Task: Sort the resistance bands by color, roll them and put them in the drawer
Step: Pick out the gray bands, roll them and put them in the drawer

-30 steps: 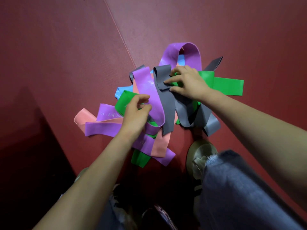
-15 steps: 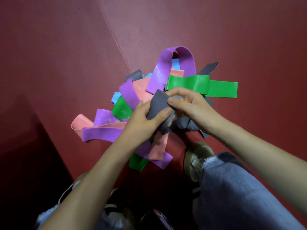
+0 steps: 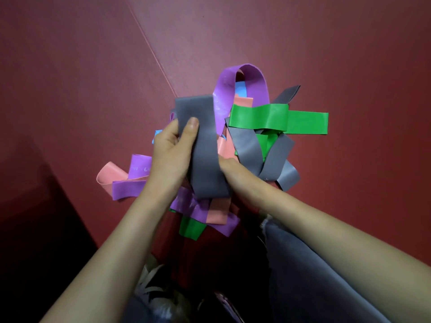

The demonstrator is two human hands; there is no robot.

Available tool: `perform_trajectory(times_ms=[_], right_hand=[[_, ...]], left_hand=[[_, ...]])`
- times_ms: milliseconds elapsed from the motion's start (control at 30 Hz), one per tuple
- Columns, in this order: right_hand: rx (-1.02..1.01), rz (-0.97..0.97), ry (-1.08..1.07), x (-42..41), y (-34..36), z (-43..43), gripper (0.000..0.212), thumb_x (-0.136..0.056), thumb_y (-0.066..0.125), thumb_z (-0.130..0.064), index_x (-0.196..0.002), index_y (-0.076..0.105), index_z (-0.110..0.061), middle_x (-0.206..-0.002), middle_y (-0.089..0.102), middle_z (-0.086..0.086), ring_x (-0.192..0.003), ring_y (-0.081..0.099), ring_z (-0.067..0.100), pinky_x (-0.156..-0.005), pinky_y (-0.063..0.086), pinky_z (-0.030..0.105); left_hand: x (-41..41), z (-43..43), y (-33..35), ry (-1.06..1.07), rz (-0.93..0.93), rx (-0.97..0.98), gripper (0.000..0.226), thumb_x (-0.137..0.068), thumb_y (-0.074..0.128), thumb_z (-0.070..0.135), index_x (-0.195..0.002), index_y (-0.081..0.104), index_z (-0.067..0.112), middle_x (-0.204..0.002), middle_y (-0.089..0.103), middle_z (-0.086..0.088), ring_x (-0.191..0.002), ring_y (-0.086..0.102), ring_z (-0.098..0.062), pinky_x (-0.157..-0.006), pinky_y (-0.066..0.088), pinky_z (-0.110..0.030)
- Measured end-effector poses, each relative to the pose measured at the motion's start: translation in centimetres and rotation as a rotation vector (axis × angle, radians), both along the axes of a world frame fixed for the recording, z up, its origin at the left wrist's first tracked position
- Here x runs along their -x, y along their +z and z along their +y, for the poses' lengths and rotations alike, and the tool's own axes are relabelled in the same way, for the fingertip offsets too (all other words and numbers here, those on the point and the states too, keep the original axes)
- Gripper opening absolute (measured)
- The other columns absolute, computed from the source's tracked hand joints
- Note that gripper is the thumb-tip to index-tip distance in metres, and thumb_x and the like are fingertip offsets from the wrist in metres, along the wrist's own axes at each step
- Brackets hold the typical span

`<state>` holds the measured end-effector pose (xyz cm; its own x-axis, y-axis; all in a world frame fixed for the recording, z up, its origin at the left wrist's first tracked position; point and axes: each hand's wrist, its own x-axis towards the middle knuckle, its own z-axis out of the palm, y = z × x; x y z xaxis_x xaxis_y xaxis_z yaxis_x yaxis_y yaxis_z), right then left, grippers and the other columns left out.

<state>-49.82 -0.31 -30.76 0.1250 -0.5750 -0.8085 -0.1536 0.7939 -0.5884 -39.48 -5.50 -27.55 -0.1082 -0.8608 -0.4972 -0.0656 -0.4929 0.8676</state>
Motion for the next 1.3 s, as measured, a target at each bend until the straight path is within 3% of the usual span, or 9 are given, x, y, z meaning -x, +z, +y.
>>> perform_trajectory(times_ms=[100, 267, 567, 667, 900, 1067, 1133, 1233, 1300], right_hand=[[-0.222, -0.289, -0.374, -0.3, 0.6, 0.7, 0.025, -0.093, 0.044, -0.029, -0.091, 0.060, -0.009, -0.074, 0.070, -0.003, -0.072, 0.063, 0.005, -0.067, 0.049, 0.015], [0.156, 0.178, -0.280, 1.5, -1.4, 1.3, 0.015, -0.088, 0.048, -0.008, -0.079, 0.055, -0.018, -0.062, 0.051, 0.002, -0.051, 0.054, 0.009, -0.060, 0.047, 0.030], [0.257, 0.768, -0.072, 8.1, -4.2, 0.3, 0.033, -0.082, 0.060, -0.016, -0.112, 0.055, -0.003, -0.103, 0.056, 0.015, -0.102, 0.053, 0.030, -0.089, 0.037, 0.031], [0.200, 0.704, -0.139, 7.5, -4.2, 0.1, 0.037, -0.078, 0.065, -0.022, -0.110, 0.055, -0.008, -0.072, 0.055, 0.001, -0.084, 0.058, 0.025, -0.080, 0.044, 0.037], [0.298, 0.399, -0.275, 5.0, -1.0, -1.4, 0.007, -0.080, 0.062, -0.006, -0.080, 0.060, -0.013, -0.034, 0.038, -0.010, -0.033, 0.033, 0.002, -0.042, 0.023, 0.013], [0.340, -0.095, -0.507, 3.5, 2.2, -2.2, 0.019, -0.082, 0.058, -0.006, -0.076, 0.052, -0.024, -0.053, 0.062, 0.011, -0.052, 0.052, 0.015, -0.050, 0.038, 0.022], [0.345, -0.159, -0.469, 2.7, 2.4, -2.2, 0.017, -0.082, 0.057, -0.009, -0.078, 0.052, -0.025, -0.062, 0.064, 0.024, -0.057, 0.053, 0.018, -0.053, 0.040, 0.027], [0.313, -0.221, -0.466, 1.0, 1.6, -1.8, 0.018, -0.085, 0.053, -0.006, -0.082, 0.046, -0.022, -0.062, 0.066, 0.013, -0.054, 0.057, 0.014, -0.055, 0.045, 0.026], [0.320, -0.165, -0.469, -0.2, 1.2, -1.6, 0.015, -0.082, 0.054, -0.013, -0.083, 0.045, -0.025, -0.070, 0.054, 0.041, -0.063, 0.050, 0.023, -0.059, 0.040, 0.035]], left_hand=[[0.2, -0.7, -0.3, 0.045, 0.024, -0.020, 0.019, -0.095, 0.042, 0.014, -0.083, 0.057, 0.016, -0.060, 0.067, 0.012, -0.061, 0.060, -0.003, -0.059, 0.051, -0.019], [0.9, 0.1, -1.3, -0.015, 0.052, -0.169, 0.025, -0.096, 0.039, 0.014, -0.079, 0.057, 0.016, -0.056, 0.069, 0.010, -0.052, 0.063, -0.004, -0.057, 0.054, -0.021], [0.7, 1.4, -2.2, 0.055, 0.092, -0.289, 0.020, -0.096, 0.039, 0.015, -0.085, 0.056, 0.012, -0.071, 0.067, -0.003, -0.051, 0.064, -0.009, -0.055, 0.055, -0.022], [0.9, 1.2, -1.9, 0.068, 0.085, -0.276, 0.024, -0.096, 0.038, 0.015, -0.081, 0.057, 0.014, -0.069, 0.067, -0.001, -0.051, 0.064, -0.010, -0.057, 0.055, -0.022], [0.8, 1.3, -2.1, 0.139, -0.006, -0.267, 0.024, -0.095, 0.039, 0.015, -0.080, 0.057, 0.016, -0.068, 0.066, 0.003, -0.053, 0.062, -0.003, -0.057, 0.052, -0.019], [1.1, 1.3, -1.7, 0.247, 0.049, -0.309, 0.023, -0.096, 0.038, 0.016, -0.086, 0.057, 0.023, -0.082, 0.062, 0.009, -0.060, 0.061, 0.005, -0.062, 0.051, -0.014], [1.4, 1.2, -1.3, 0.227, 0.130, -0.334, 0.022, -0.096, 0.036, 0.018, -0.094, 0.059, 0.020, -0.085, 0.065, 0.006, -0.068, 0.063, -0.001, -0.065, 0.052, -0.016], [1.8, 1.1, -0.8, 0.216, 0.185, -0.376, 0.024, -0.094, 0.040, 0.024, -0.085, 0.062, 0.017, -0.075, 0.068, 0.004, -0.061, 0.064, -0.005, -0.060, 0.052, -0.018], [1.7, 0.9, -0.7, 0.263, 0.198, -0.436, 0.037, -0.095, 0.037, 0.035, -0.077, 0.064, 0.018, -0.068, 0.069, 0.005, -0.059, 0.065, -0.007, -0.062, 0.051, -0.023]])
